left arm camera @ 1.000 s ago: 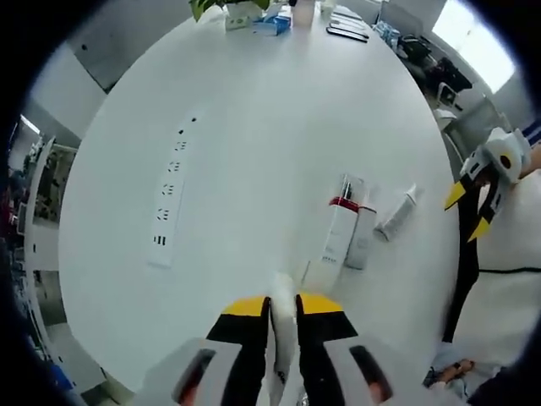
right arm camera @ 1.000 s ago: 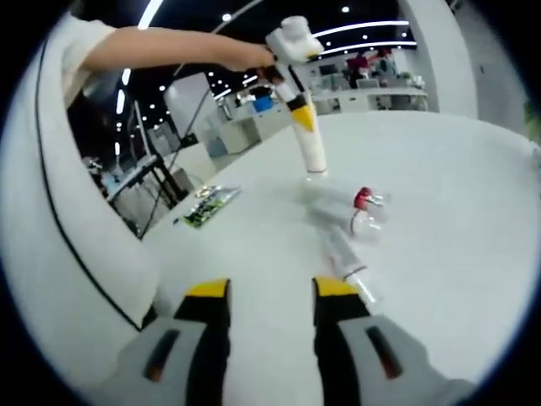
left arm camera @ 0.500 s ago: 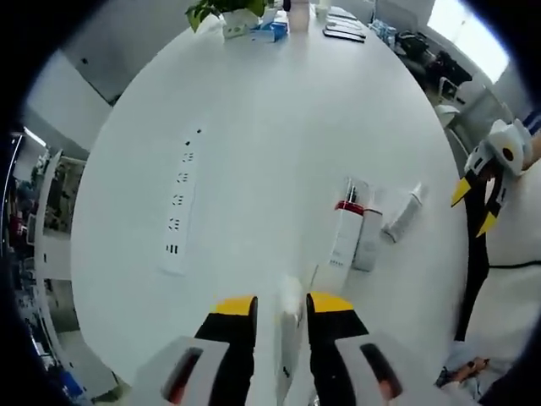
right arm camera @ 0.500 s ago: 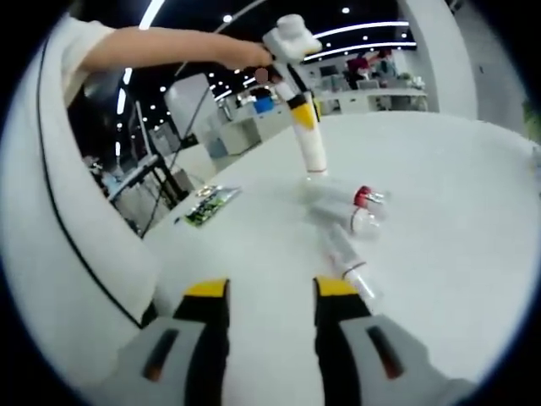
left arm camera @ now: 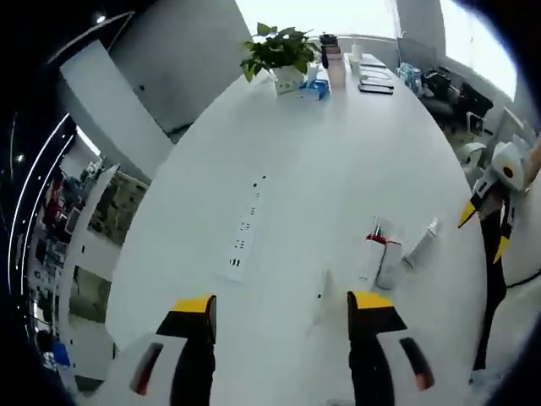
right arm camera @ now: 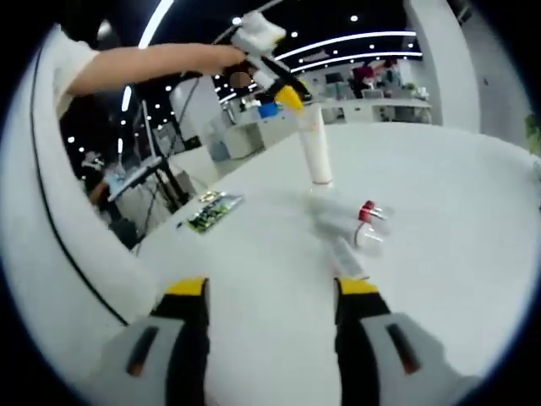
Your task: Arrange the skincare products in the storage area until every visible bottle or jar stands upright without overlapping.
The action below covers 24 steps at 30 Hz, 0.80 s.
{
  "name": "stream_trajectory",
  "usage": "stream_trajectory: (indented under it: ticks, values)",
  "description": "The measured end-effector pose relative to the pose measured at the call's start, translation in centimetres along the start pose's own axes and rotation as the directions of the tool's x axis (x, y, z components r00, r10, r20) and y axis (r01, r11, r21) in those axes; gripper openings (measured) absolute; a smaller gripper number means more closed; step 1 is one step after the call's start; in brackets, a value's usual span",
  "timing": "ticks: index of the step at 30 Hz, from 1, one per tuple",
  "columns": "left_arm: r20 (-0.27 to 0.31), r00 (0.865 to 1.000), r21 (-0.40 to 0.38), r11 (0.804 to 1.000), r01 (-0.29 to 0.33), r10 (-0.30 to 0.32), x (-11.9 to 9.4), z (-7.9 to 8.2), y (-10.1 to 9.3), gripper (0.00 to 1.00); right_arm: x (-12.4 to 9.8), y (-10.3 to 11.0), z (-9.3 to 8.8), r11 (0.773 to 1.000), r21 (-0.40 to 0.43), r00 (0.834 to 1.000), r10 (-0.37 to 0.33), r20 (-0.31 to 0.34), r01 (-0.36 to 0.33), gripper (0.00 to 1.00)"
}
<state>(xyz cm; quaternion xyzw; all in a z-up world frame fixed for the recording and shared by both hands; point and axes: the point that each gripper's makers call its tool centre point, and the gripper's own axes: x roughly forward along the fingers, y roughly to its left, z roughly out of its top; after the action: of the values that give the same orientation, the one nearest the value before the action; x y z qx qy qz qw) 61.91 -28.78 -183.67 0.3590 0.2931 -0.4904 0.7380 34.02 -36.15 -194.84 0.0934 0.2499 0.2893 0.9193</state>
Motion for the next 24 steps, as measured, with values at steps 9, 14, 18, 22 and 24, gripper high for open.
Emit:
stream_trajectory:
  ticks: [9, 14, 18, 22, 24]
  values:
    - [0.122, 0.982, -0.084, 0.987, -0.134, 0.144, -5.6, -2.4, -2.7, 0.8, -0.1, -1.9, 3.6, 0.999, 0.006, 0.991, -0.048, 0.126, 0.047, 0.81]
    - [0.117, 0.981, -0.107, 0.984, -0.145, 0.157, -5.4, -4.1, -6.1, 0.82, -0.7, -2.5, 4.1, 0.998, 0.035, 0.987, -0.06, 0.149, 0.056, 0.84]
    - [0.148, 0.982, -0.115, 0.988, -0.103, 0.12, -4.8, -4.5, -9.4, 0.81, -0.6, -2.8, 3.7, 0.998, 0.033, 0.989, -0.062, 0.134, 0.058, 0.85]
    - [0.157, 0.987, -0.044, 0.999, -0.013, 0.02, -3.2, -4.3, -13.0, 0.77, -0.1, -2.3, 3.1, 0.998, 0.045, 0.993, -0.044, 0.109, 0.039, 0.84]
    - [0.153, 0.988, -0.016, 1.0, 0.025, -0.022, -2.3, -4.2, -14.3, 0.72, 0.1, -1.9, 2.8, 0.999, 0.026, 0.995, -0.035, 0.089, 0.033, 0.84]
